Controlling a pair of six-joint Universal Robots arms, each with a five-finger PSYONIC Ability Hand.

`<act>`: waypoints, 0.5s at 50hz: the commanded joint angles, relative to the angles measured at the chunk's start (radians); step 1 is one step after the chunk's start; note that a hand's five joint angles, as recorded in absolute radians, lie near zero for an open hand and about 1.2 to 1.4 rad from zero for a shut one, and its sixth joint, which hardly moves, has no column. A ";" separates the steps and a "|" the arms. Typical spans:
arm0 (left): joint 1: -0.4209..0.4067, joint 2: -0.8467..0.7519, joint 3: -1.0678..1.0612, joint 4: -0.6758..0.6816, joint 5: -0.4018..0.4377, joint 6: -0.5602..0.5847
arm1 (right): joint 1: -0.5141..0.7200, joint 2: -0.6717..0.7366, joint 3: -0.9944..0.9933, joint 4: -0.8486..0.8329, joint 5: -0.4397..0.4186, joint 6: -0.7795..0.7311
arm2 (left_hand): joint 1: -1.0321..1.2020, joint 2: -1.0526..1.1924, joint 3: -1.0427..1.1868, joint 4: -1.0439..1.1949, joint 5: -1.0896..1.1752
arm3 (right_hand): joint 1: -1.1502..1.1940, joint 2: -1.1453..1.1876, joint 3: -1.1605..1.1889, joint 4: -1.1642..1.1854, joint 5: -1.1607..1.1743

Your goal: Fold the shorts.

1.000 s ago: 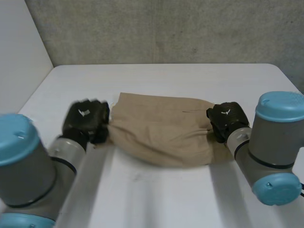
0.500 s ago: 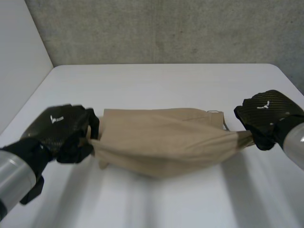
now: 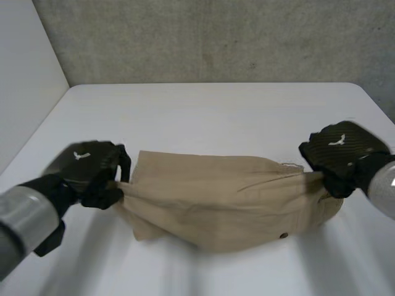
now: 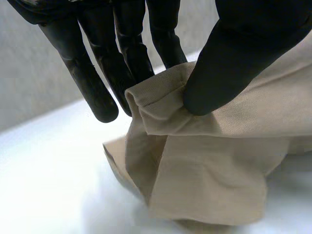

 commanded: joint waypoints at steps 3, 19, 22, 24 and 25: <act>0.016 -0.312 0.233 0.040 -0.014 0.001 | 0.003 0.234 -0.089 -0.168 0.018 0.014 | 0.285 0.198 0.208 0.197 0.275 | 0.432 0.218 0.202 0.205 0.231; 0.014 -0.368 0.883 0.468 -0.237 -0.011 | 0.081 0.260 -0.496 -0.828 0.196 0.167 | 0.285 0.198 0.208 0.197 0.275 | 0.432 0.218 0.202 0.205 0.231; 0.008 -0.328 0.815 0.500 -0.238 -0.012 | 0.088 0.256 -0.496 -0.828 0.198 0.167 | 0.285 0.198 0.208 0.197 0.275 | 0.432 0.218 0.202 0.205 0.231; 0.006 -0.300 0.717 0.503 -0.238 -0.011 | 0.089 0.259 -0.473 -0.822 0.193 0.172 | 0.285 0.198 0.208 0.197 0.275 | 0.432 0.218 0.202 0.205 0.231; 0.003 -0.291 0.681 0.506 -0.238 -0.011 | 0.091 0.259 -0.460 -0.820 0.192 0.174 | 0.285 0.198 0.208 0.197 0.275 | 0.432 0.218 0.202 0.205 0.231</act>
